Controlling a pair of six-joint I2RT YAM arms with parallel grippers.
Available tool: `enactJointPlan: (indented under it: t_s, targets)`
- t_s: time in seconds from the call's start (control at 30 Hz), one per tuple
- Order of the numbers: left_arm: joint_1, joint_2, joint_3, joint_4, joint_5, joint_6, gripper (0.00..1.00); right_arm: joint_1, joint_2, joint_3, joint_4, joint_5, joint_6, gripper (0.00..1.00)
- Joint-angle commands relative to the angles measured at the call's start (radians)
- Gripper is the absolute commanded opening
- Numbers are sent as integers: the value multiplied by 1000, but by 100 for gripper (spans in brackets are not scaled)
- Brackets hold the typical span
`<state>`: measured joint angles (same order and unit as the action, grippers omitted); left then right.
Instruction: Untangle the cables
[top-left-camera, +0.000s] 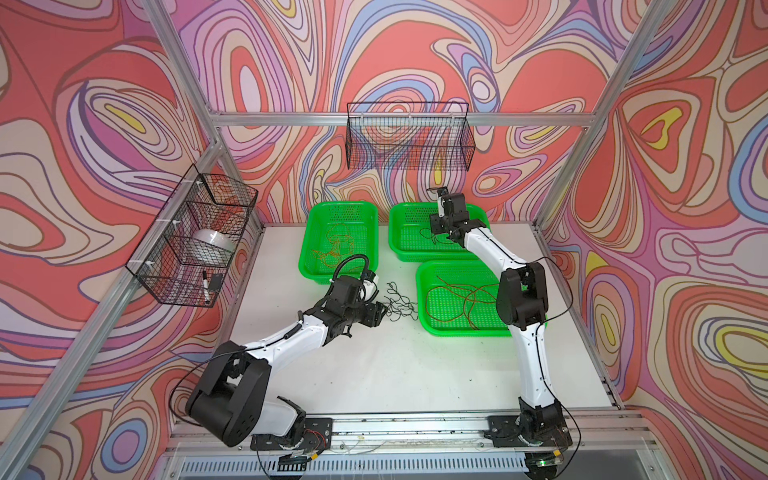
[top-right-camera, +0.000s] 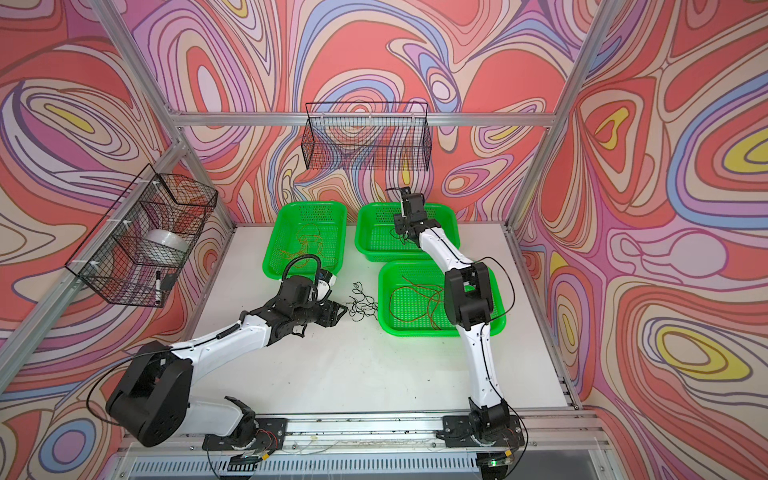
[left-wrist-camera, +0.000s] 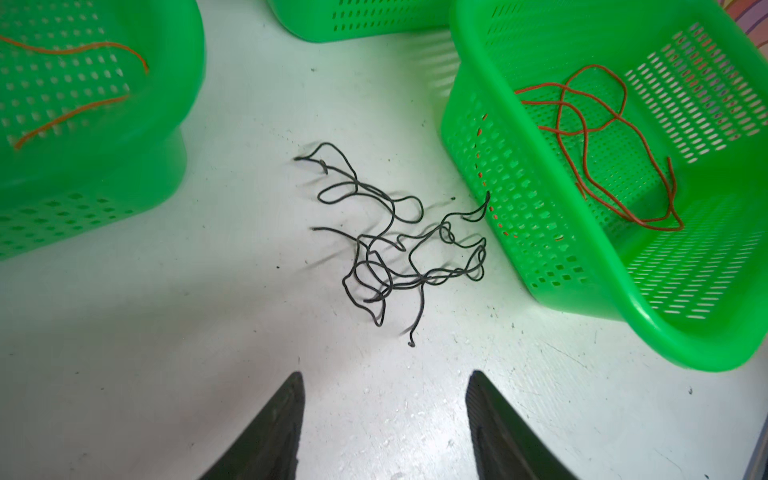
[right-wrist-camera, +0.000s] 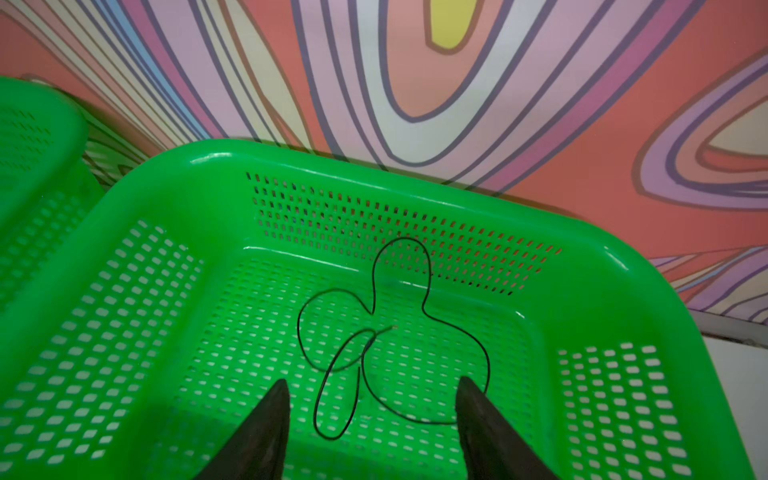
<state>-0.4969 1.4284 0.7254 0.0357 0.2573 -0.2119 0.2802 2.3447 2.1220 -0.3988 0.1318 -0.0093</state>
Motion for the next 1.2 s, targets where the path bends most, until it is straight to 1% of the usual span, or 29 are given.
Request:
enactJointPlan:
  t_s: [0.0,0.13,0.23,0.3,0.5,0.6,0.7,0.77,0.8,0.87,0.9,0.97,1.0,1.07,1.17]
  targets:
    - [-2,53,29,18,-23,-42,59,-1,-98,-19,-145,-41,68,68]
    - [-2,124,37,69,-15,-86,55,2,-230,-178,-119,-93,106,71]
    - [-2,175,54,118,-20,-119,52,5,-317,-299,-91,-114,115,71]
    - [-2,208,75,136,-23,-134,49,9,-352,-347,-92,-115,106,71]
    - [-2,289,108,198,-41,-168,41,19,-393,-427,-108,-115,93,70]
    - [-3,322,119,213,-50,-170,35,32,-420,-459,-100,-122,94,69]
    - [-3,347,127,231,-29,-172,29,49,-453,-499,-83,-130,93,69]
    - [-2,355,132,228,-22,-175,28,59,-470,-510,-83,-132,88,69]
    - [-3,356,131,229,-20,-176,28,64,-479,-514,-82,-132,87,69]
    - [-2,353,121,242,-9,-174,22,72,-491,-516,-87,-130,79,68]
    - [-2,349,112,255,0,-170,17,83,-497,-517,-87,-132,68,68]
    - [-3,333,101,275,19,-156,4,109,-514,-526,-78,-133,24,67]
    - [-5,317,96,279,23,-146,0,129,-532,-544,-58,-142,-15,67]
    - [-9,269,86,267,27,-116,0,174,-566,-589,-6,-149,-78,66]
    - [-27,146,84,179,14,-19,0,222,-643,-711,117,-253,-152,66]
